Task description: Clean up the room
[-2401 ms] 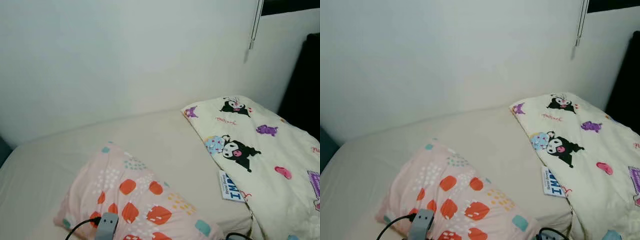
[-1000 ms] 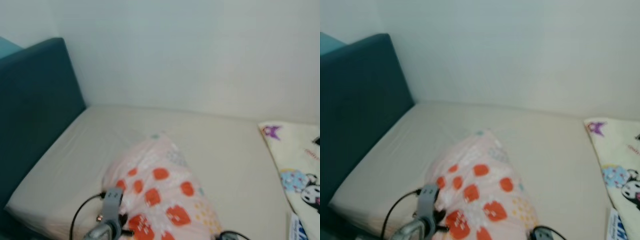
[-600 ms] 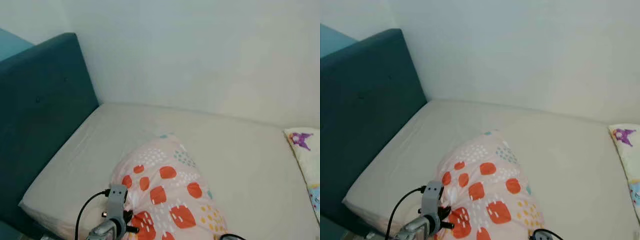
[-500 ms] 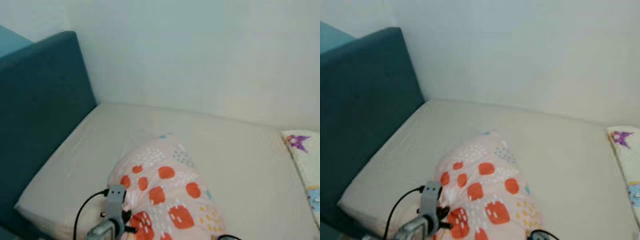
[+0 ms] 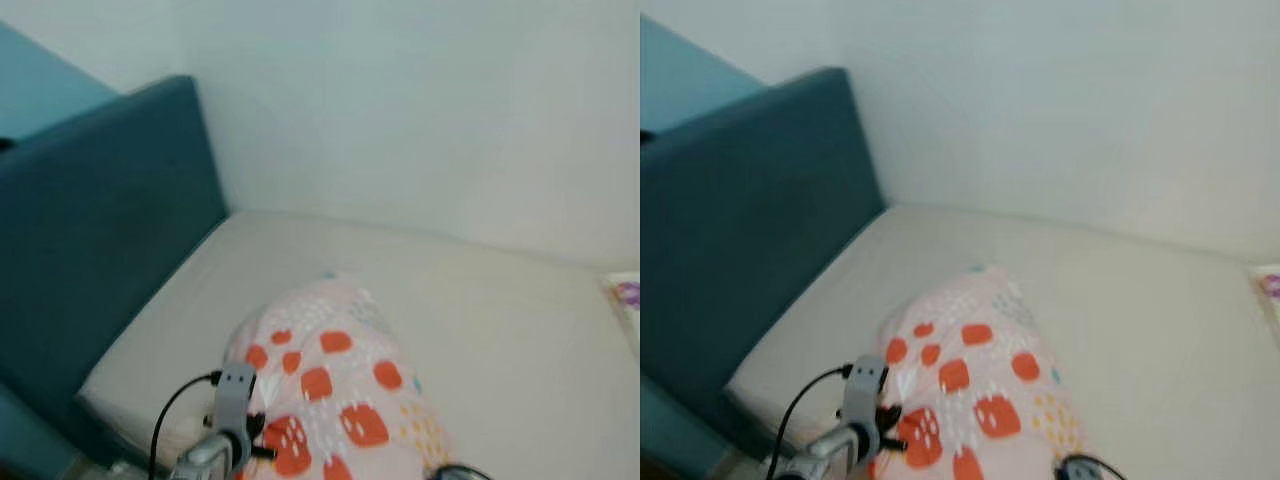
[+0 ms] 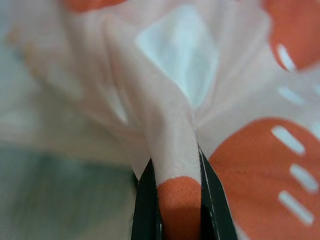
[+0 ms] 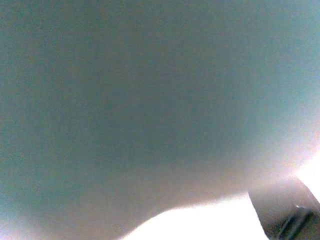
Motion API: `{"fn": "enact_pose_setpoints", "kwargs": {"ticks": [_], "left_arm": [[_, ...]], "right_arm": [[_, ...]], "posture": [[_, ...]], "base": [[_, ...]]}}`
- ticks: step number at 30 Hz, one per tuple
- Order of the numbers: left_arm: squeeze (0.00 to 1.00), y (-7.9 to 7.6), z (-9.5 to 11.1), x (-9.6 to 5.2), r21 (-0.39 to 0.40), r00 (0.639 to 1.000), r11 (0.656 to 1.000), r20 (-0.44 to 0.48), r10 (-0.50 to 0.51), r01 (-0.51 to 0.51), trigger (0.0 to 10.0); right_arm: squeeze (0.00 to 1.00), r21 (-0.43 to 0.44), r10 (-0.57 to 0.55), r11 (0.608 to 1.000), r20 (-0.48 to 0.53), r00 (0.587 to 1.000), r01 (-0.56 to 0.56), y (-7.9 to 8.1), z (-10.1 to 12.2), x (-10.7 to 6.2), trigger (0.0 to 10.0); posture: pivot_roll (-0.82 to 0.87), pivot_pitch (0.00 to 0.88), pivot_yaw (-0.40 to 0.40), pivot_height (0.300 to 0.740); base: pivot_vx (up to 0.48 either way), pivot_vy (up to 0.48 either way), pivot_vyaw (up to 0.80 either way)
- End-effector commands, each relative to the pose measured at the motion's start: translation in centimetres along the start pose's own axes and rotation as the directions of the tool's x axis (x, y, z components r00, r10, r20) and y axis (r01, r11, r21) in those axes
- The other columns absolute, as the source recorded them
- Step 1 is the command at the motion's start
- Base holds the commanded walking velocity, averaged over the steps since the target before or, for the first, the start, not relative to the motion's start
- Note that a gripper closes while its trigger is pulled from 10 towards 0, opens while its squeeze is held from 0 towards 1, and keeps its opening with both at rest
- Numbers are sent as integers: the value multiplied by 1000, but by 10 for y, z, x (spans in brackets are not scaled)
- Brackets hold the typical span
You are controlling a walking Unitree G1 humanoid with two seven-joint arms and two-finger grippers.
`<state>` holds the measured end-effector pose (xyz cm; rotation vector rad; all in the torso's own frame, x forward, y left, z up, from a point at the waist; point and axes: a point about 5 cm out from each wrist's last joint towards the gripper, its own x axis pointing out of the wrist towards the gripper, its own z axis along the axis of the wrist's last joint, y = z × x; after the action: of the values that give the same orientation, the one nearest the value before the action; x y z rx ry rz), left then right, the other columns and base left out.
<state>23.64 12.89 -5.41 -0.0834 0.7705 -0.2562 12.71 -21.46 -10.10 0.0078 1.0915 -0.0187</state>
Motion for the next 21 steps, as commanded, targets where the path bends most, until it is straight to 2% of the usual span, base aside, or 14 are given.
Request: {"fn": "enact_pose_setpoints", "kwargs": {"ticks": [1,10,21], "left_arm": [[0,1,-4,-1,11,1000,1000,-27,6,-6,10000],[0,1,-6,-1,22,999,1000,-40,9,-8,10000],[0,-3,-6,0,35,999,999,-45,-1,2,10000]], "right_arm": [[0,23,36,999,-9,999,-36,14,-3,2,10000],[0,25,42,999,-5,999,-41,13,-2,2,10000],[0,-4,52,999,1,999,-52,13,0,2,10000]], "posture": [[-139,0,55,740],[-142,0,57,740],[-144,0,53,740]], "base": [[0,0,0],[0,0,0],[0,0,800]]}}
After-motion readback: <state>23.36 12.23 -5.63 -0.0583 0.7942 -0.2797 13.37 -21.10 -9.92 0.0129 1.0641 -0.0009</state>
